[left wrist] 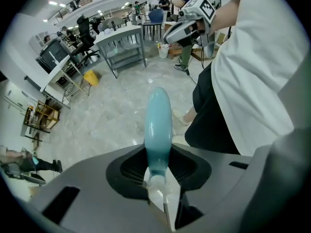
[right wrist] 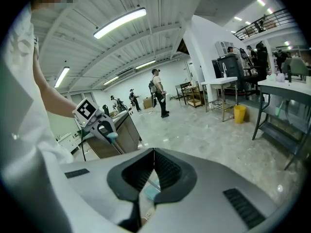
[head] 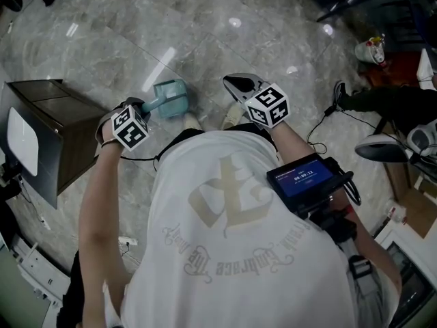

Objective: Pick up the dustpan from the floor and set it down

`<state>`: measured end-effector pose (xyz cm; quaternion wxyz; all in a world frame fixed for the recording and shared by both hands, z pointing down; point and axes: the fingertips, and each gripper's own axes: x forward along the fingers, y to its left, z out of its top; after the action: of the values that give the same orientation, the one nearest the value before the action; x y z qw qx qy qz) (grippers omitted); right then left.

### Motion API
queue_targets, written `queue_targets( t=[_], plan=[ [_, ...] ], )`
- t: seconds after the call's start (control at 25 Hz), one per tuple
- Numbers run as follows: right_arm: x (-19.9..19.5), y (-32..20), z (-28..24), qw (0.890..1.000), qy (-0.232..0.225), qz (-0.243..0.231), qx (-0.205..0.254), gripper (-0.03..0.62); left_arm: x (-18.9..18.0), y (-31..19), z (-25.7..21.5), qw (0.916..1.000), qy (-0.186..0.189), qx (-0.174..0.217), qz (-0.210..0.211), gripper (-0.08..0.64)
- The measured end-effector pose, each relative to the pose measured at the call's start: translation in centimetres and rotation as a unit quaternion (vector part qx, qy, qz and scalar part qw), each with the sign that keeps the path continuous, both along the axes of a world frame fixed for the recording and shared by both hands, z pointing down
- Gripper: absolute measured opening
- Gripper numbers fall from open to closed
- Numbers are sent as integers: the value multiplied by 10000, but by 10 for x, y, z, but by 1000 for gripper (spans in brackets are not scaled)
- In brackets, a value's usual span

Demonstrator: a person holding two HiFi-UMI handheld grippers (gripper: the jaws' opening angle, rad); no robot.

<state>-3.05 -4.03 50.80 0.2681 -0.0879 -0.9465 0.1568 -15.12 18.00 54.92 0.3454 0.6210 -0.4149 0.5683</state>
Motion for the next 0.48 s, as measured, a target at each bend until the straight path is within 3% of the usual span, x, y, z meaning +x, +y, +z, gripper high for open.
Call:
queue_targets(
  t=[0.2,0.48],
  plan=[
    [9,-5,11,10000,23,57,35,15,9,-13,12,9999,88,35,-110,124],
    [-35,60,-4,9996,41,115,242,15,-31,48,8,9993,229,181,-230,124]
  ],
)
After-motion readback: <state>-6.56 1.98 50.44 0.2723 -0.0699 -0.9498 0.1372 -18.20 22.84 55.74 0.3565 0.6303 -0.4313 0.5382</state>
